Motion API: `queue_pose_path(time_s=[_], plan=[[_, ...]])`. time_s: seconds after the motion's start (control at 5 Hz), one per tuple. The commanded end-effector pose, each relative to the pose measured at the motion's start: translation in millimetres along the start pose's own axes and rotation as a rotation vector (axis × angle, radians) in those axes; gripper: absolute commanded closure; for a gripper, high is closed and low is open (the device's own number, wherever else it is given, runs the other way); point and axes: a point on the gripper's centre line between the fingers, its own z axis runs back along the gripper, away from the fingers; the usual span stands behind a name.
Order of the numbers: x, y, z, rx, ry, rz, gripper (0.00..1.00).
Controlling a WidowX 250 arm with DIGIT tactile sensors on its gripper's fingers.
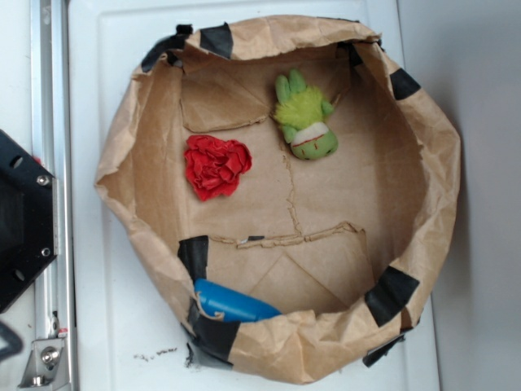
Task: Grab the red paper.
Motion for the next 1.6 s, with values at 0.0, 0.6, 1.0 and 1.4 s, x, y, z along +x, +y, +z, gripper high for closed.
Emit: queue_pose_path(time_s=[0.0,0.6,1.0,1.4], plan=[[0.0,0.0,0.0,0.000,0.000,0.000,0.00],[148.1,73.6,-54.6,-0.071,0.045,0.009,0.00],[188.2,23.1,-115.3,0.071,-0.005,-0.243,0.00],[175.6,31.8,-99.4,0.036,-0.037,-0.290,0.00]])
